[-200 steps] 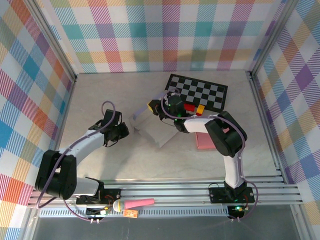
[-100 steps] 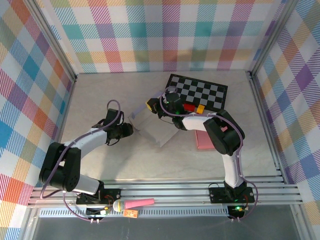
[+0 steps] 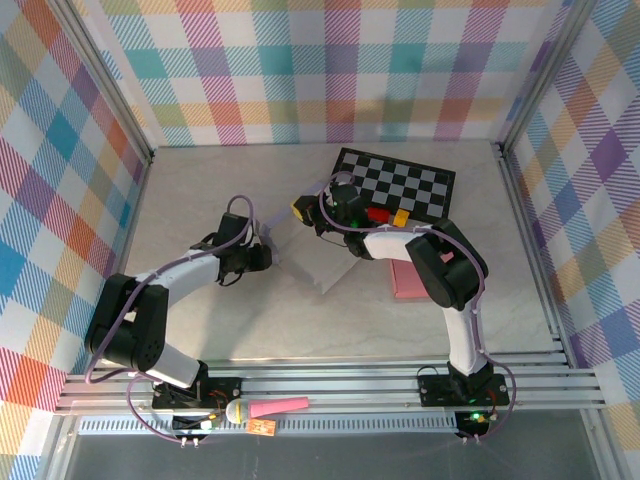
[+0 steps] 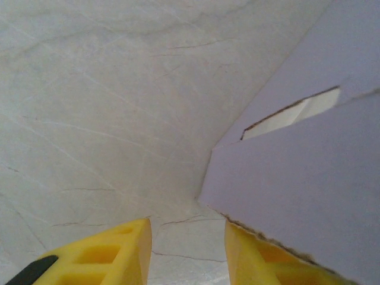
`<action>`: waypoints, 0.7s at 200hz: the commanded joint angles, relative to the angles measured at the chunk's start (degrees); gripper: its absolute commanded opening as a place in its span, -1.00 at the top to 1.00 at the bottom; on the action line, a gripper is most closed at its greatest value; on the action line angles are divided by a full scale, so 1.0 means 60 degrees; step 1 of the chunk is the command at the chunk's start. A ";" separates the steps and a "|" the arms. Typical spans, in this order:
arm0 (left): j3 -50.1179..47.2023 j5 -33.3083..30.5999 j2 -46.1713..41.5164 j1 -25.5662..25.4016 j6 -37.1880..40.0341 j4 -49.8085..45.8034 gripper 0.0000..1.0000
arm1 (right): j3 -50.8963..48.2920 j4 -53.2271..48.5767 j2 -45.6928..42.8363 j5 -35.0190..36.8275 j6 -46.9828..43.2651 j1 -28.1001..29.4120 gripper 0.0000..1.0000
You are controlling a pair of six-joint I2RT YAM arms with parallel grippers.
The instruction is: Fold the paper box
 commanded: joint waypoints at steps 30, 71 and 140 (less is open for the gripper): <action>0.0473 -0.0329 -0.0012 -0.0453 0.0019 0.0402 0.25 | -0.0051 -0.0529 0.0365 -0.0010 0.0019 -0.0011 1.00; 0.0612 -0.0814 0.0164 -0.0567 -0.0217 0.0441 0.34 | -0.0358 0.0286 0.0477 0.0349 0.0086 0.0123 1.00; 0.0466 -0.0478 0.0089 -0.0589 0.0356 0.0803 0.75 | -0.0481 0.0509 0.0565 0.0601 0.0252 0.0256 1.00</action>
